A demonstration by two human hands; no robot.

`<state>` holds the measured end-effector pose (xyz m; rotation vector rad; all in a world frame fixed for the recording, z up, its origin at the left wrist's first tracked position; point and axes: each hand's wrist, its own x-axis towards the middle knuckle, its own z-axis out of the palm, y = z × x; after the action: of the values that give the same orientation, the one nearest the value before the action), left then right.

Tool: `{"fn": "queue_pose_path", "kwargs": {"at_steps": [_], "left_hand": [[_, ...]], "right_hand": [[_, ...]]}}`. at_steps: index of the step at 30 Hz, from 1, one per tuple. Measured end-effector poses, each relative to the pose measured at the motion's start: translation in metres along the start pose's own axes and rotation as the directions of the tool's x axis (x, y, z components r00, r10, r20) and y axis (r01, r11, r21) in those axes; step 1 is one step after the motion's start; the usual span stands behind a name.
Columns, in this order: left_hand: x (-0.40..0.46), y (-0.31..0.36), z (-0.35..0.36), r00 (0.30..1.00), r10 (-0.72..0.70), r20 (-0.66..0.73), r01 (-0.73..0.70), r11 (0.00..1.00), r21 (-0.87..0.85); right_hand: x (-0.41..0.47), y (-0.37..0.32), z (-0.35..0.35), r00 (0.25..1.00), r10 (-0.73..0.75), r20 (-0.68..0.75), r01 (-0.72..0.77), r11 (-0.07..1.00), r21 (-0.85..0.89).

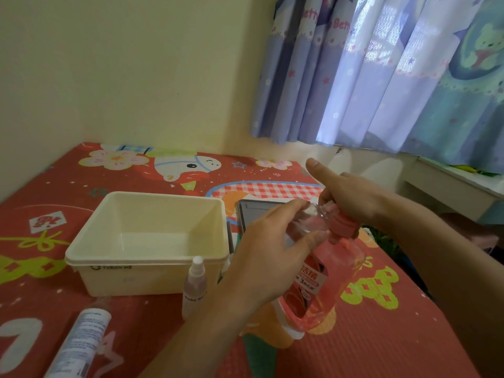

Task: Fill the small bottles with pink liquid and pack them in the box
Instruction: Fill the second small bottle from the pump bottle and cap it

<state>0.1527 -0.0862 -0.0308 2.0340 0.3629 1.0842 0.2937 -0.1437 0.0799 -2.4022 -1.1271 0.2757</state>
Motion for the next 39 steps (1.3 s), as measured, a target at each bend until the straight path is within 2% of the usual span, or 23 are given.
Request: {"fn": "queue_pose_path", "kwargs": {"at_steps": [5,10,13,19,24,27,33,39], "left_hand": [[-0.001,0.005,-0.001,1.000,0.008,-0.012,-0.008,1.000,0.004],[0.000,0.002,-0.001,1.000,-0.008,0.001,0.008,1.000,-0.003],[0.000,0.000,0.000,1.000,-0.009,0.012,0.009,1.000,0.006],[0.000,0.004,0.000,1.000,-0.020,-0.016,0.020,1.000,0.001],[0.000,0.002,0.001,1.000,-0.010,-0.002,0.010,1.000,0.000],[0.000,0.003,0.000,1.000,-0.014,0.018,0.013,1.000,0.014],[0.000,0.009,-0.002,1.000,-0.027,-0.005,0.027,0.999,-0.021],[0.000,0.005,0.000,0.999,-0.031,0.033,0.031,1.000,-0.002]], "right_hand": [[-0.007,-0.006,-0.015,0.987,0.059,0.148,-0.076,0.991,0.113],[-0.002,-0.003,-0.002,1.000,-0.019,-0.007,0.019,1.000,-0.001],[-0.001,0.001,0.001,0.999,-0.029,-0.036,0.029,1.000,0.006],[-0.004,-0.007,-0.014,0.985,0.045,0.169,-0.061,0.994,0.090],[-0.004,-0.004,-0.002,1.000,-0.026,-0.002,0.026,1.000,0.000],[-0.005,-0.002,0.001,0.999,-0.019,-0.027,0.019,1.000,0.006],[-0.008,-0.012,-0.016,0.983,0.059,0.172,-0.072,0.995,0.066],[-0.005,-0.006,-0.001,1.000,0.005,0.001,-0.005,1.000,0.018]]}}
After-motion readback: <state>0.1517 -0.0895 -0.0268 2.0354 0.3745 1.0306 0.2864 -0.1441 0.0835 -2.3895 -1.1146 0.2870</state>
